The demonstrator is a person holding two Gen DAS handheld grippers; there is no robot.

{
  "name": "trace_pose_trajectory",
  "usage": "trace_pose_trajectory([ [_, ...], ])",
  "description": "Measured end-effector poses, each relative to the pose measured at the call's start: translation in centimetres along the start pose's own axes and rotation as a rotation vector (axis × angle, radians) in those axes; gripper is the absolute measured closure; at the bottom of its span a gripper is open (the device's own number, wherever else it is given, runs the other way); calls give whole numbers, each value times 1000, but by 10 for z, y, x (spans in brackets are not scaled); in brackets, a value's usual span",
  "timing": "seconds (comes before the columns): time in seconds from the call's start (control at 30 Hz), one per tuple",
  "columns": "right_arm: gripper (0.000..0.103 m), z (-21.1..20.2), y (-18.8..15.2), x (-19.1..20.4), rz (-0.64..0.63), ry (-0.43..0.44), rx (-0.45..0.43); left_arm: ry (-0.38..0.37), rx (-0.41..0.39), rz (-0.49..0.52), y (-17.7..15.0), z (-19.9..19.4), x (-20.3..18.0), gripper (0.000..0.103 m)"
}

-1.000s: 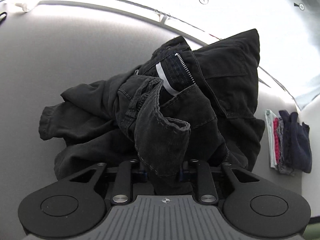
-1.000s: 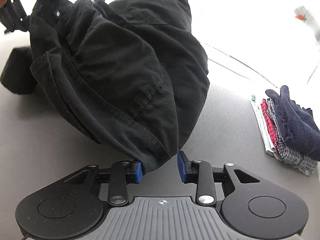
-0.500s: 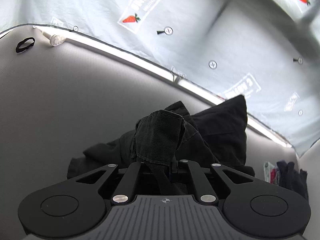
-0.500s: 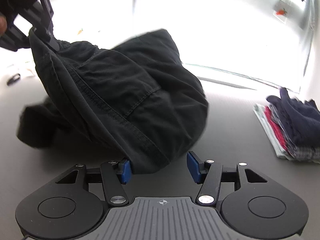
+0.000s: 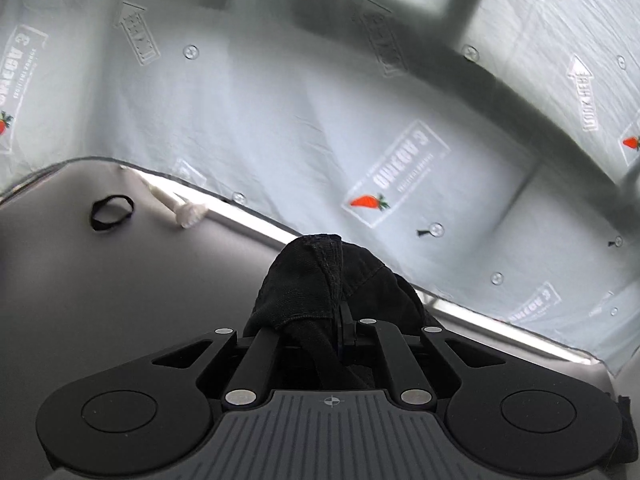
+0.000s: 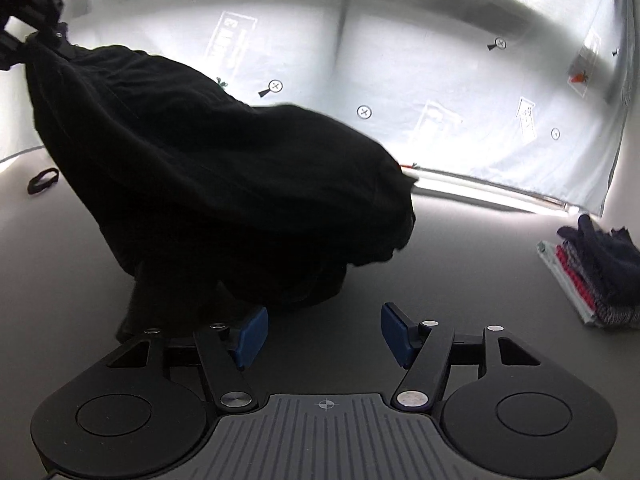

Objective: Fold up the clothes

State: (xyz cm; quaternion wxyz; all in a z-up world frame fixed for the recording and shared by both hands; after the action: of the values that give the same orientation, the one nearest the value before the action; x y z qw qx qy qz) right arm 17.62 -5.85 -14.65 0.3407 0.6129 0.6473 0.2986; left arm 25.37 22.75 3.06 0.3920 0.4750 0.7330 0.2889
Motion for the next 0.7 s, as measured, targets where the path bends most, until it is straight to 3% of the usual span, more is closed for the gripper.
trace_pose_trajectory([
  [0.13,24,13,1,48,46,-3,32,141,-36,2,14,3,67,95],
  [0.2,24,20,3,62,75,15,44,222,11,-45,8,12,115,95],
  [0.33,21,34,8,77,88,29,48,287,109,-121,-24,29,180,94],
  [0.47,6,57,13,74,107,49,65,318,193,-195,-61,32,209,94],
  [0.57,5,82,10,74,107,79,129,335,217,-183,-76,36,213,94],
  [0.63,11,104,4,72,99,63,188,346,233,-174,-86,39,215,93],
  [0.7,39,113,2,71,126,99,187,368,221,-134,-85,41,209,93],
])
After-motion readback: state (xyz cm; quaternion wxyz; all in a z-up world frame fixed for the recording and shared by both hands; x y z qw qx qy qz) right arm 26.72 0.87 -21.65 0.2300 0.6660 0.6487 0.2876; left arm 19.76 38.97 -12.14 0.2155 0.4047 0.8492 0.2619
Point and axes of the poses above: each gripper's, at about its wrist camera, not at the fingertips, and z roughly the way its jaws point, x to its left, y to its top, the point moved 5 cm from there along z, roughly the way its jaws point, and after that the axes turned 2 degrees about -x, right-handed, at the moved point
